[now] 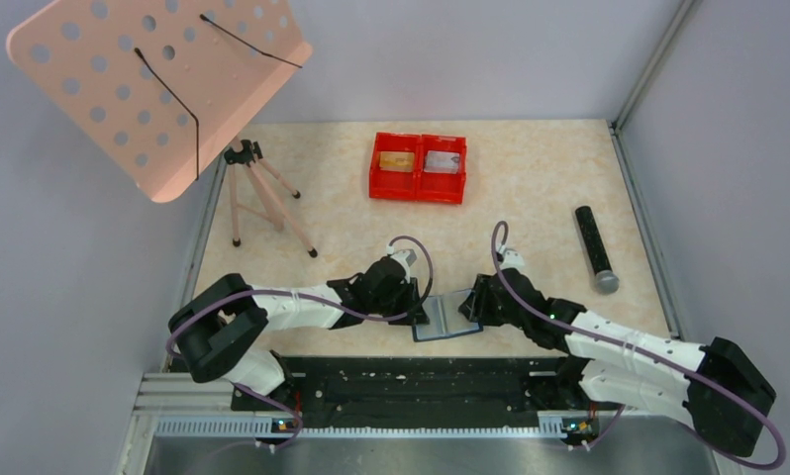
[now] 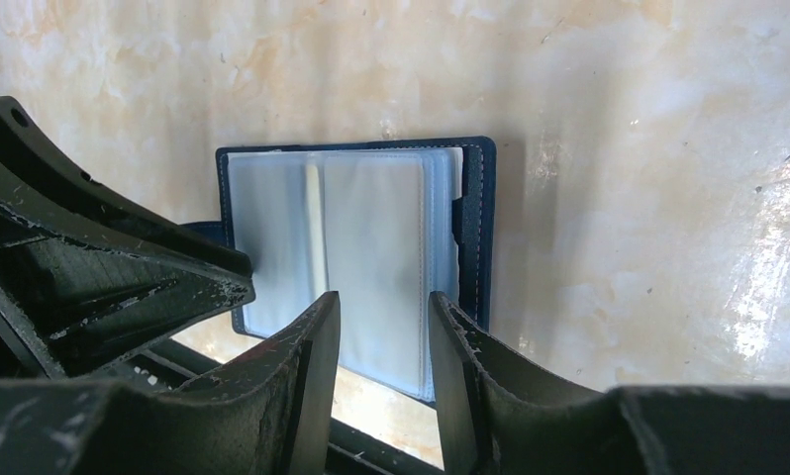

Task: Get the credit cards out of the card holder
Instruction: Open the card holder at the center of the board, then remove the credit card from the card holder.

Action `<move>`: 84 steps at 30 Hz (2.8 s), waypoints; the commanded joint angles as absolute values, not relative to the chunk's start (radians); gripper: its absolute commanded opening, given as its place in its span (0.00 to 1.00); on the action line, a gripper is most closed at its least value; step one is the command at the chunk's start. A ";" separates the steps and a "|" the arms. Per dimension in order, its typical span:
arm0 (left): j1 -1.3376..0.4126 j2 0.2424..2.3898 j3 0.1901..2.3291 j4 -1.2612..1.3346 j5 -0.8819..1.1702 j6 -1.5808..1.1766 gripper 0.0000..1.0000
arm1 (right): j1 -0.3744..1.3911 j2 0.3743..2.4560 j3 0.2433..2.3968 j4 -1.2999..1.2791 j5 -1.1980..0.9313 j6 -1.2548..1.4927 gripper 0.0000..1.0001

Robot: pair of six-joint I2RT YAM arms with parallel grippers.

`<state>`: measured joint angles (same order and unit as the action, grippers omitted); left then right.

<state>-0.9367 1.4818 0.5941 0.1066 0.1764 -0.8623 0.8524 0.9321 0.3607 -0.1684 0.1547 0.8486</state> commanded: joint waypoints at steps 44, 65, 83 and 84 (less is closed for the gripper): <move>-0.934 1.454 0.583 0.144 0.180 -0.853 0.26 | 0.841 0.979 0.361 0.019 0.012 0.824 0.34; -0.934 1.428 0.596 0.116 0.183 -0.856 0.26 | 0.868 1.015 0.420 0.003 0.015 0.815 0.50; -0.917 1.218 0.713 -0.103 0.068 -0.831 0.29 | 0.895 1.055 0.442 0.025 0.016 0.811 0.53; -0.917 1.211 0.721 -0.109 0.067 -0.831 0.29 | 0.896 1.062 0.444 0.033 0.013 0.811 0.50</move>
<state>-0.9215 1.2579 0.6689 -0.0772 0.0990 -0.8452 0.8818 1.0458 0.3954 -0.0299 0.0166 0.8215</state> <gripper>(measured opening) 0.285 0.537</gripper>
